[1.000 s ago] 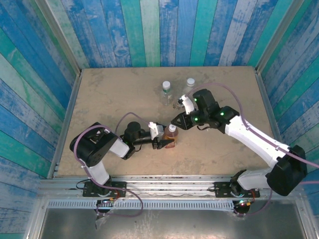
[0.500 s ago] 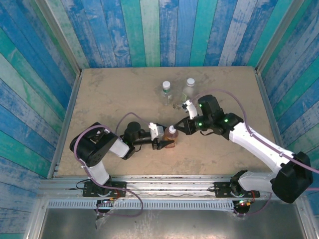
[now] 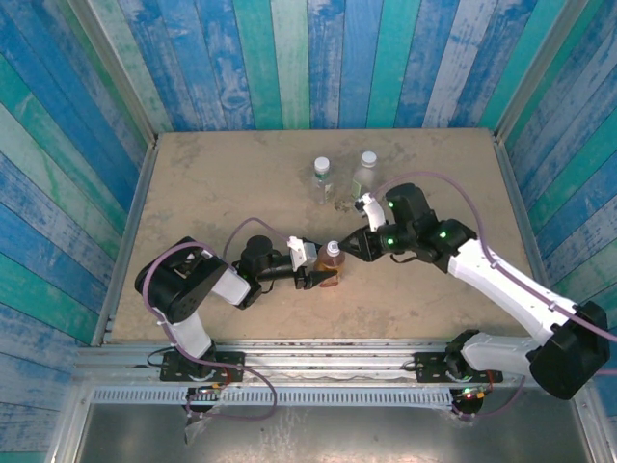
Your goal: Screw on the bottle caps
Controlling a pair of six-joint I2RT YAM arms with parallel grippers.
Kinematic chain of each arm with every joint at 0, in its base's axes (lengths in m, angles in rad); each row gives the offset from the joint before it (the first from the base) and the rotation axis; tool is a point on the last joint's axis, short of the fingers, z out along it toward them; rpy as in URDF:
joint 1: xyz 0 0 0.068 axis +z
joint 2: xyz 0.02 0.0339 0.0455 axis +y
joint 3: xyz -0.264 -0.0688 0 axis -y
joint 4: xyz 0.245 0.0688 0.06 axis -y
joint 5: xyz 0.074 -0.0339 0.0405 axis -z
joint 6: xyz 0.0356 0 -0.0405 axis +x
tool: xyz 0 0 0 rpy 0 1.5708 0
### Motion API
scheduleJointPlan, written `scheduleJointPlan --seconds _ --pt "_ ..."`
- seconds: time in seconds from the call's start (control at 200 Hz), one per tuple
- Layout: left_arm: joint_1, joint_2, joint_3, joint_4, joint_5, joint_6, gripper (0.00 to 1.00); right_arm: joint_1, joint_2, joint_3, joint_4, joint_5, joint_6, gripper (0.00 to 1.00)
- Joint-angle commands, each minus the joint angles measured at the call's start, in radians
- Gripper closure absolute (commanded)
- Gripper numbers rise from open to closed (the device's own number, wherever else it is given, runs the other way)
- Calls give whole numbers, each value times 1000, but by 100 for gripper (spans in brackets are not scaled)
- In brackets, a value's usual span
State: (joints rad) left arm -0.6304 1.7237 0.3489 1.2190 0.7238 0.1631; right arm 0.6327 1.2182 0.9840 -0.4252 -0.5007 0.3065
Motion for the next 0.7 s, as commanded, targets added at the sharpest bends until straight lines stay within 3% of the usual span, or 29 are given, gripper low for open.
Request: scheduleJointPlan --seconds 0.0,0.155,0.38,0.526,0.696 --pt "-5 -2 -8 -104 -11 2 34 -7 63 60 4 1 -29 77" --pt "-5 -3 -8 -99 -12 -2 35 -8 124 91 -9 -64 -43 79" --pt "-5 3 -14 -76 -10 -12 36 -8 30 -58 11 -100 1 88" --pt "-5 4 -13 -75 -11 -13 36 -2 -32 -125 23 -130 20 89" --pt "-5 5 -12 -80 -10 -10 36 -8 -35 -75 23 -78 3 85"
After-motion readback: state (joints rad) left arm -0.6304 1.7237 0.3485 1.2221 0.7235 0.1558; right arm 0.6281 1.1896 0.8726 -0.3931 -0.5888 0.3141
